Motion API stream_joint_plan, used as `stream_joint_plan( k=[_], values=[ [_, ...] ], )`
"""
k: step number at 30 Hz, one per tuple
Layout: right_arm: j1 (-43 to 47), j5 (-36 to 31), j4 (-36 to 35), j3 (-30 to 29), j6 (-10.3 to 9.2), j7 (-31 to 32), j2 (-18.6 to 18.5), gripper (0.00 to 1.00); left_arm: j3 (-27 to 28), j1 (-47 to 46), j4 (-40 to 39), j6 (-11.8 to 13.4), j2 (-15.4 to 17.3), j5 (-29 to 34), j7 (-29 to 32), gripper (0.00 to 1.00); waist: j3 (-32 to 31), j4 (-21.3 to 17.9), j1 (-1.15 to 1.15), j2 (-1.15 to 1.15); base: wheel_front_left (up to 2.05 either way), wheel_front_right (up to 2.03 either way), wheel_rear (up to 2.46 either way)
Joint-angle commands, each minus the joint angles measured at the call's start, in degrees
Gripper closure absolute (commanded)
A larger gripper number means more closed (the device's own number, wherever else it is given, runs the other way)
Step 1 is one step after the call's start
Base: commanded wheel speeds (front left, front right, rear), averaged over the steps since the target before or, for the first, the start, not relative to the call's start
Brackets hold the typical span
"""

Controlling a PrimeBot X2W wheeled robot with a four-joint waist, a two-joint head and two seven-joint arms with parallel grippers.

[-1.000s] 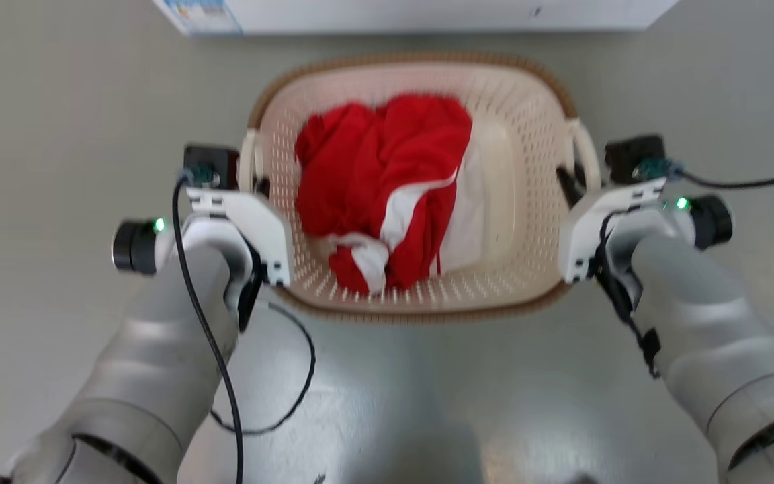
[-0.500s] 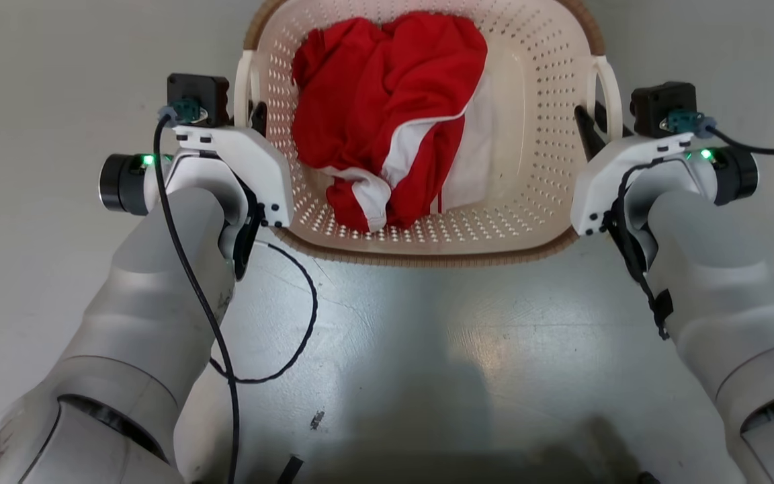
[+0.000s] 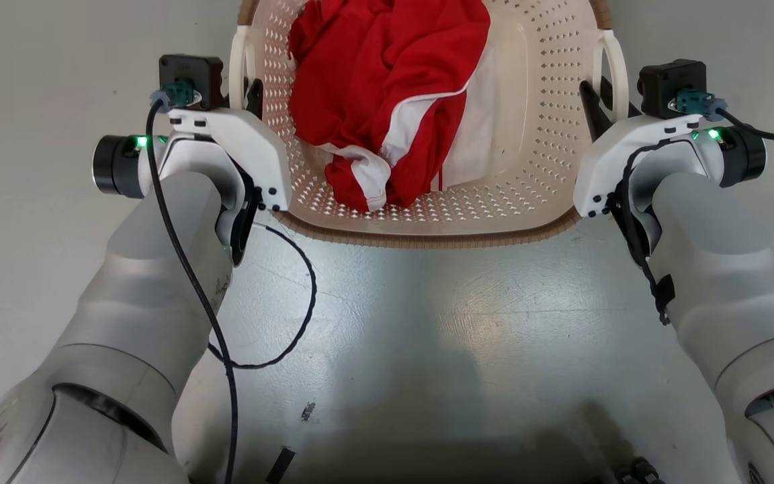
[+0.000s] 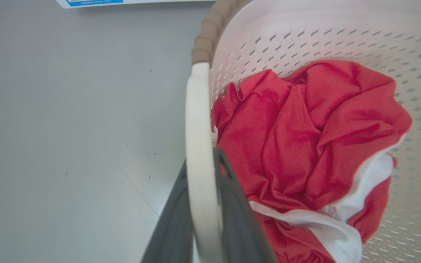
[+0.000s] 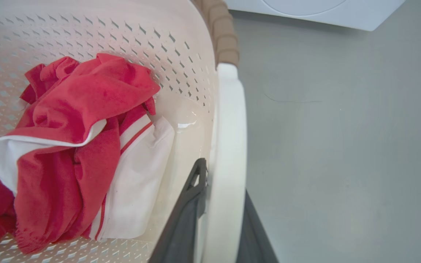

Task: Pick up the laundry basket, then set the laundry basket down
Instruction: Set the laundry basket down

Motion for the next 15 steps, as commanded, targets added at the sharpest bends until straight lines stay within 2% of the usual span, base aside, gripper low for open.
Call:
stream_joint_plan(
  k=[1,3,4,5,7,8,15],
  values=[
    [1.98,-1.51,-0.38,0.24,0.43,-0.65,1.22,1.00,0.71,-1.67,-0.29,-0.22,1.97,0.49,-1.07,1.00,0.13,-0.07,0.00,0.00,0.00,0.00,0.00],
    [1.95,-2.33,-0.38,-1.41,0.43,-0.95,1.28,0.99,0.64,-1.88,-0.20,-0.19,2.11,0.61,-1.10,1.00,0.30,-0.20,0.00,0.00,0.00,0.00,0.00],
    [2.00,-2.77,-0.38,-2.26,0.43,-1.10,1.30,0.64,0.55,-2.03,-0.15,-0.13,2.21,0.73,-1.12,1.00,0.40,-0.27,0.00,0.00,0.00,0.00,0.00],
    [2.10,-3.36,-0.38,-2.99,0.43,-1.33,1.33,0.00,0.49,-2.16,-0.11,-0.03,2.28,0.82,-1.13,1.00,0.48,-0.32,0.00,0.00,0.00,0.00,0.00],
    [2.44,-4.60,-0.38,-4.59,0.43,-1.73,1.37,0.00,0.69,-2.36,-0.03,0.52,2.40,0.76,-1.17,1.00,0.58,-0.38,0.00,0.00,0.00,0.00,0.00],
    [2.62,-5.28,-0.38,-5.26,0.43,-1.90,1.39,0.00,1.20,-2.36,0.01,0.92,2.38,0.32,-1.18,0.00,0.60,-0.40,0.00,0.00,0.00,0.00,0.00],
    [3.82,-9.20,-0.44,-10.38,0.43,-3.16,1.49,0.00,1.29,-2.02,0.35,1.49,2.42,0.02,-1.03,0.00,-0.25,-0.58,0.00,0.00,0.00,0.00,0.00]
  ],
)
